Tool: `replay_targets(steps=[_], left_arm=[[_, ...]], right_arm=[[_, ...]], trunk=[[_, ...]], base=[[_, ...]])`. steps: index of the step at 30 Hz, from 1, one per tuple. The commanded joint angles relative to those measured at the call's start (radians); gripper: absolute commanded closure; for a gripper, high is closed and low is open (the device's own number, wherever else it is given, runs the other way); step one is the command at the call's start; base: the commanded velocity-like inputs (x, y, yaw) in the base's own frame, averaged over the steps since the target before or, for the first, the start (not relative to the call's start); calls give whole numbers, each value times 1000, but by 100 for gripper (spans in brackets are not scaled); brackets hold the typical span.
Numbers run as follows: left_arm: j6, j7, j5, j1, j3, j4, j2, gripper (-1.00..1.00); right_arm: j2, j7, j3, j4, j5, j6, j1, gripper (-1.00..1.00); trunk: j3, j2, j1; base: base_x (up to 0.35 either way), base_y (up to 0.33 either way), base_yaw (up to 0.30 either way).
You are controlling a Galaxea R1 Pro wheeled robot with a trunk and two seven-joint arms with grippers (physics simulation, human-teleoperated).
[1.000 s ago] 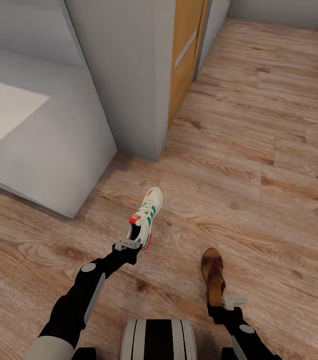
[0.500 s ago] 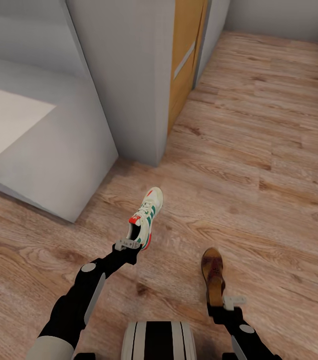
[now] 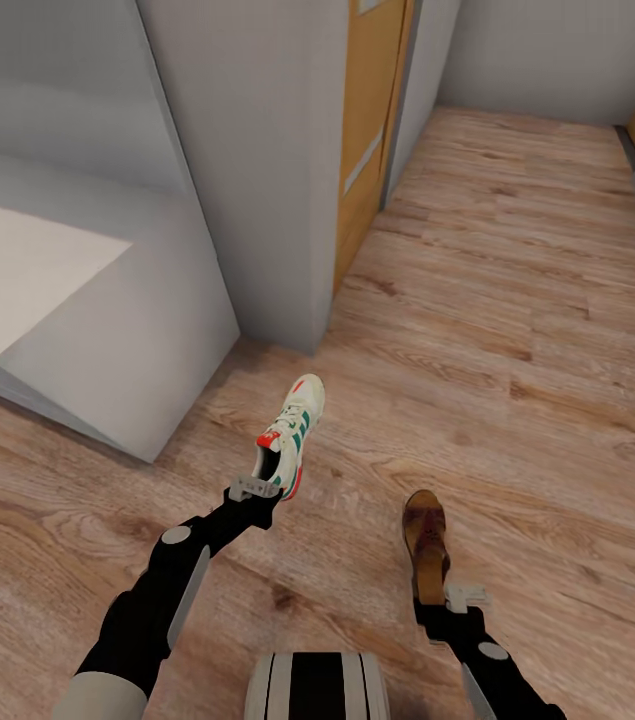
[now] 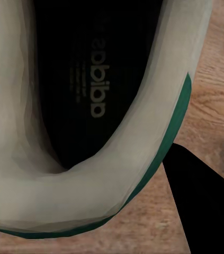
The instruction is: Pick up the two gym shoes and the two sandals from the corridor floor and place them onto the hallstand (shoe rack) in the corridor, making sure they are on the rack and not on the floor. Arrange them so the two gym shoes are next to each other and the two sandals are next to each other.
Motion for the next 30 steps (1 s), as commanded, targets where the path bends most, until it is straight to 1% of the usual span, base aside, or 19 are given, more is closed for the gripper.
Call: replay_targets(steps=[1, 5, 8, 12, 17, 18, 21, 24, 30], left_arm=[[5, -5, -6, 0, 2, -1, 0, 100], [5, -5, -7, 0, 2, -1, 1, 100], [5, -5, -7, 0, 2, -1, 1, 100], [5, -4, -6, 0, 2, -1, 0, 100], [5, -4, -5, 1, 1, 0, 0, 100], [5, -3, -5, 3, 1, 1, 0, 100], [5, -3, -5, 4, 1, 1, 0, 100], [5, -3, -4, 6, 1, 3, 0, 100], [5, -3, -4, 9, 1, 3, 0, 100]], right_arm=[[0, -2, 0, -16, -4, 6, 0, 100], [-1, -2, -1, -75, -4, 27, 0, 100], [-1, -2, 0, -142, -4, 78, 0, 100], [0, -1, 1, -247, -4, 169, 0, 100], [0, -2, 3, -339, -3, 226, 0, 100], [0, -2, 3, -377, -2, 263, 0, 100], [0, -1, 3, -387, -2, 298, 0, 100], [0, -2, 2, -392, 0, 317, 0, 100], [0, -2, 3, -393, 2, 318, 0, 100]], trunk=[[3, 0, -1], [19, 1, -2], [31, 2, -4], [46, 3, -5], [65, 4, -8], [69, 4, -8], [81, 5, -10], [93, 5, -11], [124, 7, -14]], base=[[0, 0, 0], [0, 0, 0], [0, 0, 0], [0, 0, 0], [0, 0, 0], [0, 0, 0], [0, 0, 0], [0, 0, 0], [0, 0, 0]])
